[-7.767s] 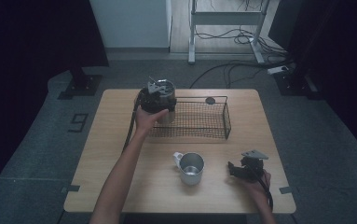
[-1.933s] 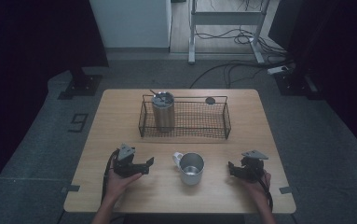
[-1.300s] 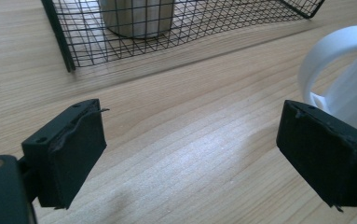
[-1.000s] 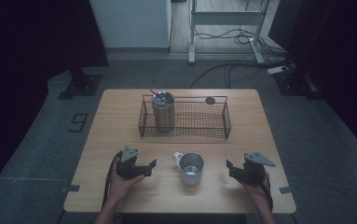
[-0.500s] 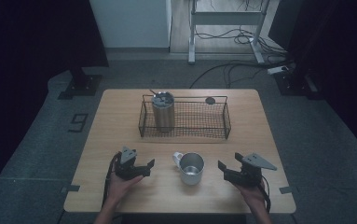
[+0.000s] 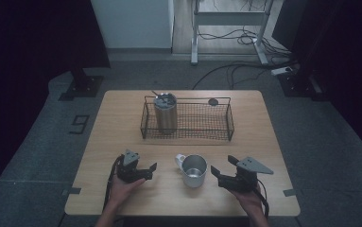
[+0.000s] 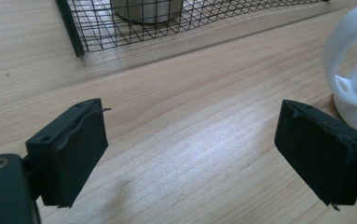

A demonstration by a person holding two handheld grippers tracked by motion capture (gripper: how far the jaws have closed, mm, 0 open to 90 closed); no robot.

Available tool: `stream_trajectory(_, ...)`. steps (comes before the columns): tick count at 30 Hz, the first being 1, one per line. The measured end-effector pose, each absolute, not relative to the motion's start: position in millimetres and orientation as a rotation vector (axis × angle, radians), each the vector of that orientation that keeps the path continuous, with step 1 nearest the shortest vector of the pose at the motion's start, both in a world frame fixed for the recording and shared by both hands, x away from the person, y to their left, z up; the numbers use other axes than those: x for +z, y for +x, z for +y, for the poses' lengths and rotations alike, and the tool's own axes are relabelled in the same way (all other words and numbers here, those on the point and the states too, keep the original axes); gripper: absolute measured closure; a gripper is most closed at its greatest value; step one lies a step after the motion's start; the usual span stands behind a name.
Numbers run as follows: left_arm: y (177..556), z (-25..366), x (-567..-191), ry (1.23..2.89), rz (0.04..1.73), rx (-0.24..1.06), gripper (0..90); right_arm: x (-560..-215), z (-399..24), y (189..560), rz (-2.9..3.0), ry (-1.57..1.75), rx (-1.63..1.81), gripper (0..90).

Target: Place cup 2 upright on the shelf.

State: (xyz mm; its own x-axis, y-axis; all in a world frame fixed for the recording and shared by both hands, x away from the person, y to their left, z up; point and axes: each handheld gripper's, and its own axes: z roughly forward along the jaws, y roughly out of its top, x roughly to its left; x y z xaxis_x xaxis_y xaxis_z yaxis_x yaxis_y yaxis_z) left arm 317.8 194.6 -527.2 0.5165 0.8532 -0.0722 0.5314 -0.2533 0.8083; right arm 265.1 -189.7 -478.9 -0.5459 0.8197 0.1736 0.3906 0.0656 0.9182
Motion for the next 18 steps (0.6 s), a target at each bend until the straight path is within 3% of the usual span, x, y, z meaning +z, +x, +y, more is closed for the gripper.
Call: stream_trajectory(18, 317.6, 190.5, -529.6, 1.958, 1.130, 0.494, 9.3, -483.5, -152.4, 267.3, 2.086, 1.144, 1.508, 12.3)
